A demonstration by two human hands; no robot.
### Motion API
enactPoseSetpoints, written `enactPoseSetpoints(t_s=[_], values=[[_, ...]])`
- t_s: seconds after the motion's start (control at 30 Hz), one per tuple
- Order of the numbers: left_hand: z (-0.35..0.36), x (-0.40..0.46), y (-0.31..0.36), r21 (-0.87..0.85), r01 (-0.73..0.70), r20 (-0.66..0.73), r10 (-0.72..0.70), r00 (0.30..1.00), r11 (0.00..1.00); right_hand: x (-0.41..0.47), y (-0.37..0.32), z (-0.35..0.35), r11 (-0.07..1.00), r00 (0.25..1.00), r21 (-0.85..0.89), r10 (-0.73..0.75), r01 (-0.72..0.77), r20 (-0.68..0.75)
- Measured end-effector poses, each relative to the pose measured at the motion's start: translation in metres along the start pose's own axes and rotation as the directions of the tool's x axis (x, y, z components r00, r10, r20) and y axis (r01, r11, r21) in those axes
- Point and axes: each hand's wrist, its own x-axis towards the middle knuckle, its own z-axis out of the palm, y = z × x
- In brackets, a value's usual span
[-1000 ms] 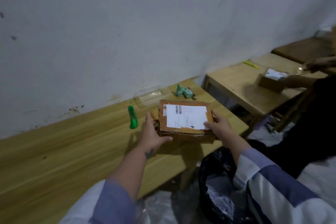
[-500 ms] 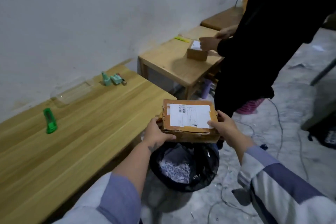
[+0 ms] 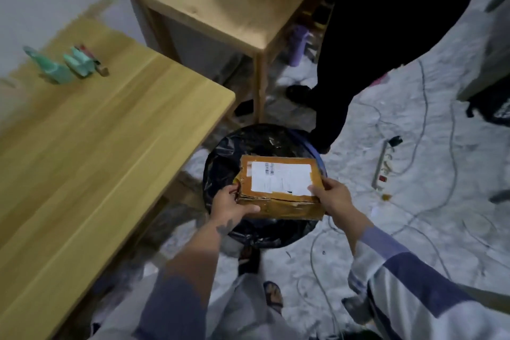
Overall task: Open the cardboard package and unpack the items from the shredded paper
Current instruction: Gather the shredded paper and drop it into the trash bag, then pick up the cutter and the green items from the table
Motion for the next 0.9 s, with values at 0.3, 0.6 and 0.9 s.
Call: enactPoseSetpoints(t_s=[0.3,0.6,0.9], values=[[0.002,0.057,-0.04,0.299,0.17,0.172,-0.228,0.958,0.939,0.051,0.033,0.048,0.961,0.99,-0.277,0.046,-0.008,0.132],[0.001,0.034,-0.014,0.401,-0.057,0.158,-0.007,0.987,0.914,0.023,0.0,0.046,0.901,0.971,-0.423,0.004,0.1,0.238],[-0.03,-0.042,0.022,0.351,-0.184,0.142,0.142,0.98,0.918,-0.058,-0.056,0.023,0.836,0.931,-0.446,-0.187,0.319,0.315]])
